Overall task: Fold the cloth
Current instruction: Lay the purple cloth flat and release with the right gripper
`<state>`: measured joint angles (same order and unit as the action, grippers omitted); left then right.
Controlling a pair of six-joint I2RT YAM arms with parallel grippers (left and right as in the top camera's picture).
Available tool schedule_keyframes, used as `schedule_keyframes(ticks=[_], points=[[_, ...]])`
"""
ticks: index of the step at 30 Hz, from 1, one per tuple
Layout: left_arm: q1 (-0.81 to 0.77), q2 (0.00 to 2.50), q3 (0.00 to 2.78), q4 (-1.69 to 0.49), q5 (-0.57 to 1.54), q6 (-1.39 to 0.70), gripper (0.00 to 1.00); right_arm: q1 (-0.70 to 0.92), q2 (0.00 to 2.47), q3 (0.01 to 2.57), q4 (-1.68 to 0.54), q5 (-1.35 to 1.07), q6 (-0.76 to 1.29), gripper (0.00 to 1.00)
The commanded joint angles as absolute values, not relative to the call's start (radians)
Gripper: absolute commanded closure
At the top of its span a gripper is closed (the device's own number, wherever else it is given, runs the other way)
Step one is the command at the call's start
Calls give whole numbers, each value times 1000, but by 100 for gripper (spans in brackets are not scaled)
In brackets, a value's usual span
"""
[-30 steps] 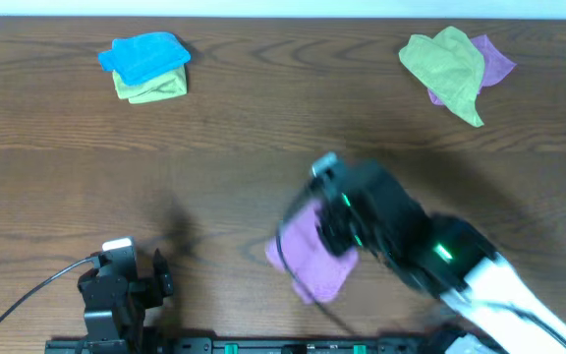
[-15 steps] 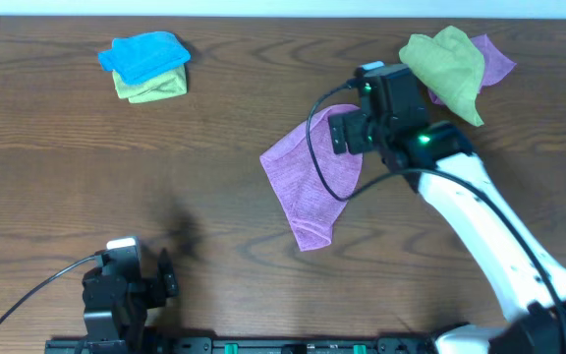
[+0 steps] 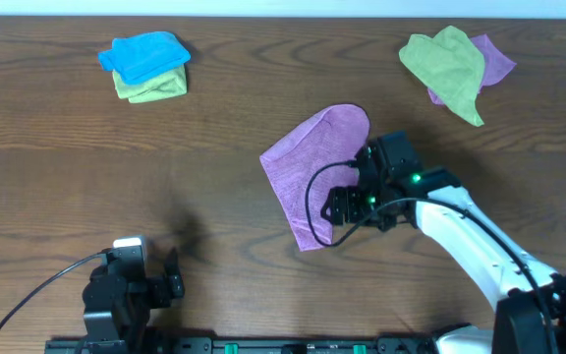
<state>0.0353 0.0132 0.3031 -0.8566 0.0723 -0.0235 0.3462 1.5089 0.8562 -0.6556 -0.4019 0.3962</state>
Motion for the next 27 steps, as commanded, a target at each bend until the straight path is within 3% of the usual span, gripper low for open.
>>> schedule_keyframes(ticks=[1, 4, 27], points=[[31, 8, 303, -857, 80, -60, 4, 340, 1509, 813, -609, -461, 503, 18], [31, 8, 303, -857, 80, -60, 4, 341, 1510, 776, -565, -462, 546, 23], [31, 8, 303, -857, 80, -60, 5, 342, 1558, 720, -369, -452, 610, 40]])
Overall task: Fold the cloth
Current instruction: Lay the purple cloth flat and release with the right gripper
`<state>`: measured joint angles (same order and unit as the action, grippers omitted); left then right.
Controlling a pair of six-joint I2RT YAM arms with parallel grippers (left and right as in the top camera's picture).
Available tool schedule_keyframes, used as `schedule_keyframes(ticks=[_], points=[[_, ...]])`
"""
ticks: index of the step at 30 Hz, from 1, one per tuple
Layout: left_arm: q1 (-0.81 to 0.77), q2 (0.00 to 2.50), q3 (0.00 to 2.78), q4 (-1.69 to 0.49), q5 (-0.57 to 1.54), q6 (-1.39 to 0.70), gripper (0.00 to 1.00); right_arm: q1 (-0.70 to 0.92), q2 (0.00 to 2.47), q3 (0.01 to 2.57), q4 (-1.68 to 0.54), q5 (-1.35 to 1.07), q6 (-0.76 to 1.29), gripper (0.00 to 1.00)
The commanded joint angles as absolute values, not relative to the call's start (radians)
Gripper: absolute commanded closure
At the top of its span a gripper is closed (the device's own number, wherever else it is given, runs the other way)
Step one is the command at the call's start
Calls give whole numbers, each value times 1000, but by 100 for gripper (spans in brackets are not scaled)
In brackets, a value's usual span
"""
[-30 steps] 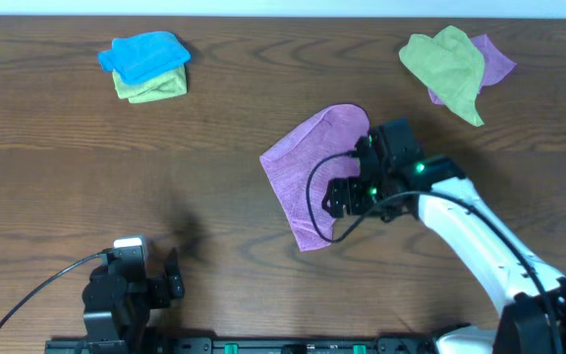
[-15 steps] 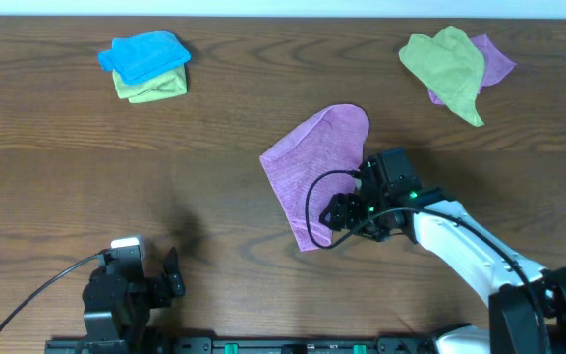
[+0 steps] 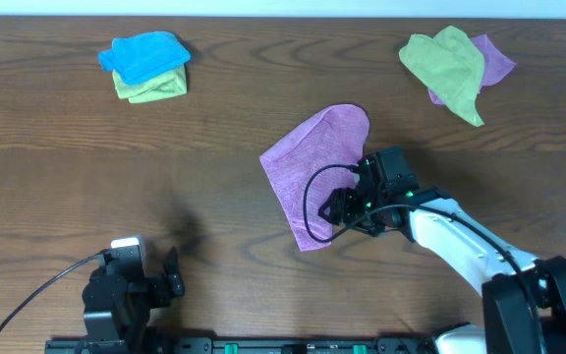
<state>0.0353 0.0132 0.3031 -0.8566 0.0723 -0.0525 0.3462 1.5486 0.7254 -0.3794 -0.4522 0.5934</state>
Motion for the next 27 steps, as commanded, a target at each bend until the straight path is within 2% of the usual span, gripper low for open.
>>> schedule_keyframes(ticks=[1, 13, 16, 18, 21, 26, 27], points=[[31, 8, 303, -858, 80, -60, 5, 342, 1558, 720, -362, -449, 616, 41], [31, 8, 303, -858, 79, -60, 5, 344, 1591, 720, -347, -450, 617, 40], [31, 8, 303, -857, 79, -60, 5, 356, 1615, 720, -337, -449, 617, 43], [31, 8, 303, -858, 79, -60, 5, 366, 1620, 720, -319, -449, 617, 53], [31, 8, 303, -858, 80, -60, 4, 367, 1618, 720, -290, -449, 616, 78], [31, 8, 303, -858, 80, -60, 5, 365, 1562, 721, -300, -411, 600, 99], [31, 8, 303, -857, 80, -60, 5, 365, 1548, 721, -311, -397, 600, 99]])
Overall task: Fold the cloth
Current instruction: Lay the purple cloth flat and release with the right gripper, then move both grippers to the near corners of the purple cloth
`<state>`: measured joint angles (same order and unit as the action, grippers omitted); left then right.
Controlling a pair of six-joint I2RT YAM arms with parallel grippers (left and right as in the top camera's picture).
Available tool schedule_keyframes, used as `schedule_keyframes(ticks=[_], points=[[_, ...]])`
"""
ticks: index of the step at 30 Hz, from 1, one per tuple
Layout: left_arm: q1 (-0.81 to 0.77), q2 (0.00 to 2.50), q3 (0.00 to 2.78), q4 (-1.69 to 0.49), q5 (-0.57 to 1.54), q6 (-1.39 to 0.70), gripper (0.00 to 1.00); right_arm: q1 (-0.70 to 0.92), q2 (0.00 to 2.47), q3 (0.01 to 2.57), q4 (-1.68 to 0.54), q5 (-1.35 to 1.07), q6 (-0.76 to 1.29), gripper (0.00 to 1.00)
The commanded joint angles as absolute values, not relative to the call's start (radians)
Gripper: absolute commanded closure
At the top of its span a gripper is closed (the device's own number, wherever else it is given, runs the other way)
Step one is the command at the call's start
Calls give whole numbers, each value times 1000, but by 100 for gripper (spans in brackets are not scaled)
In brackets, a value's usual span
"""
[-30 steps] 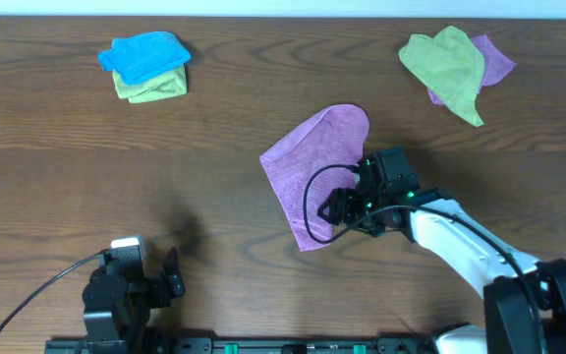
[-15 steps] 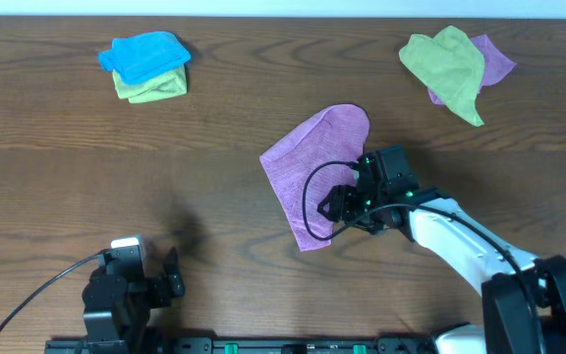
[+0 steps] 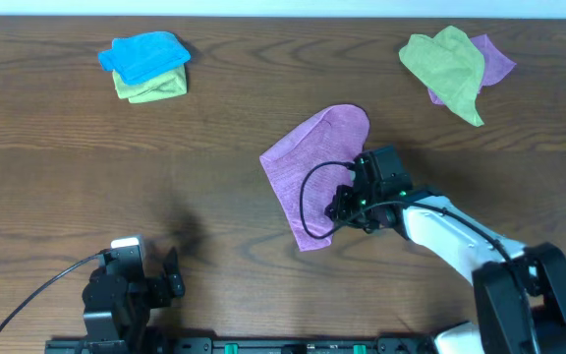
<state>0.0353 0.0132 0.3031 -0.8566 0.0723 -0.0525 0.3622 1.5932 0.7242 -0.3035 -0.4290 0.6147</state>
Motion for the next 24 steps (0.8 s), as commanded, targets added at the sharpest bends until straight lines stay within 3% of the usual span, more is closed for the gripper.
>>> schedule_keyframes(ticks=[1, 9, 18, 20, 22, 23, 24], points=[[31, 8, 303, -857, 80, -60, 4, 365, 1519, 721, -337, -371, 593, 99], [31, 8, 303, -858, 122, -60, 5, 365, 1322, 721, -538, -171, 517, 99], [31, 8, 303, -857, 299, -61, 4, 365, 1267, 721, -767, 189, 493, 98], [31, 8, 303, -858, 342, -61, 5, 361, 1267, 722, -801, 304, 521, 88], [31, 8, 303, -857, 373, -61, 5, 345, 1267, 723, -817, 376, 527, 34], [31, 8, 303, -856, 385, -60, 5, 338, 1267, 725, -822, 390, 526, 26], [31, 8, 303, -854, 393, -61, 5, 330, 1267, 727, -828, 397, 526, 26]])
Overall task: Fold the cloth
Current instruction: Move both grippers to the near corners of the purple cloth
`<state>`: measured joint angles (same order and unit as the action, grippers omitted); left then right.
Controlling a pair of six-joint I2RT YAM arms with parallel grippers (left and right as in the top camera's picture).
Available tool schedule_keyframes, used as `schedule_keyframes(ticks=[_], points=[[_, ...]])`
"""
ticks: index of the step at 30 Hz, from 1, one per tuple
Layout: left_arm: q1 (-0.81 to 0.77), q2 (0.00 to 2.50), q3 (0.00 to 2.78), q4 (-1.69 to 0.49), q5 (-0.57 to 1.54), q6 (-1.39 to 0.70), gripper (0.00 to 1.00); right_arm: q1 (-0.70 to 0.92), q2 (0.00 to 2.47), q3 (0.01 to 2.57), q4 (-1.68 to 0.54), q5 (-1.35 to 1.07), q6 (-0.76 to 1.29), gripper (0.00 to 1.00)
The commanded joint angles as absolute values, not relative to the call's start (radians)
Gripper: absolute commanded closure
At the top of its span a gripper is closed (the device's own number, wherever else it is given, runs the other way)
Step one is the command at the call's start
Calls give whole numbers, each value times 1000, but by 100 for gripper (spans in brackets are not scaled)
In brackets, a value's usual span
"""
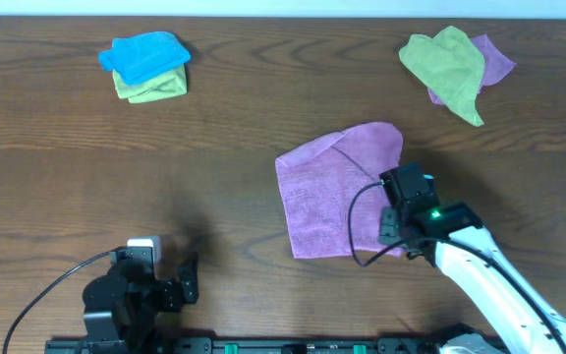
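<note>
The purple cloth (327, 192) lies half folded at the table's middle, a fold line running across its top right. My right gripper (392, 234) sits at the cloth's lower right edge, its fingers closed on the fabric there. The right arm comes in from the bottom right. My left gripper (183, 278) rests at the front left of the table, far from the cloth. How its fingers stand cannot be made out.
A blue cloth on a green one (145, 65) is stacked at the back left. A loose green cloth over a purple one (452, 63) lies at the back right. A black cable (357, 226) loops from the right wrist over the cloth.
The purple cloth has shifted right and turned squarer to the table. My right gripper has moved from its middle right side to its lower right edge. The left arm has edged slightly right.
The right gripper stayed at the right side of the slanted purple cloth through the three earlier moments, creeping a little left onto it. Now cloth and gripper are both further right and the cloth lies straighter. The left arm stayed parked at the front left.
</note>
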<state>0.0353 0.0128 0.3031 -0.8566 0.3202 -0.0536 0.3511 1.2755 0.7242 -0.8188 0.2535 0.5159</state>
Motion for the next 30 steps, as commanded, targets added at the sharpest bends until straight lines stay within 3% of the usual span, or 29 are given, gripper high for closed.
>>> schedule_keyframes(ticks=[1, 3, 7, 13, 23, 30], points=[[31, 8, 303, -852, 402, -65, 4, 319, 1267, 728, -831, 396, 526, 25], [31, 8, 303, -847, 427, -99, 4, 300, 1267, 731, -842, 397, 526, 13], [31, 9, 304, -825, 487, -166, 5, 262, 1267, 734, -859, 377, 527, 10], [31, 121, 364, -773, 522, -241, 4, 172, 1267, 734, -869, 93, 527, 8], [-10, 708, 672, -895, 711, -266, 4, 16, 1248, 734, -801, -259, 380, 6], [-88, 1042, 716, -710, 964, -375, 4, -110, 1182, 734, -814, -400, 280, 6]])
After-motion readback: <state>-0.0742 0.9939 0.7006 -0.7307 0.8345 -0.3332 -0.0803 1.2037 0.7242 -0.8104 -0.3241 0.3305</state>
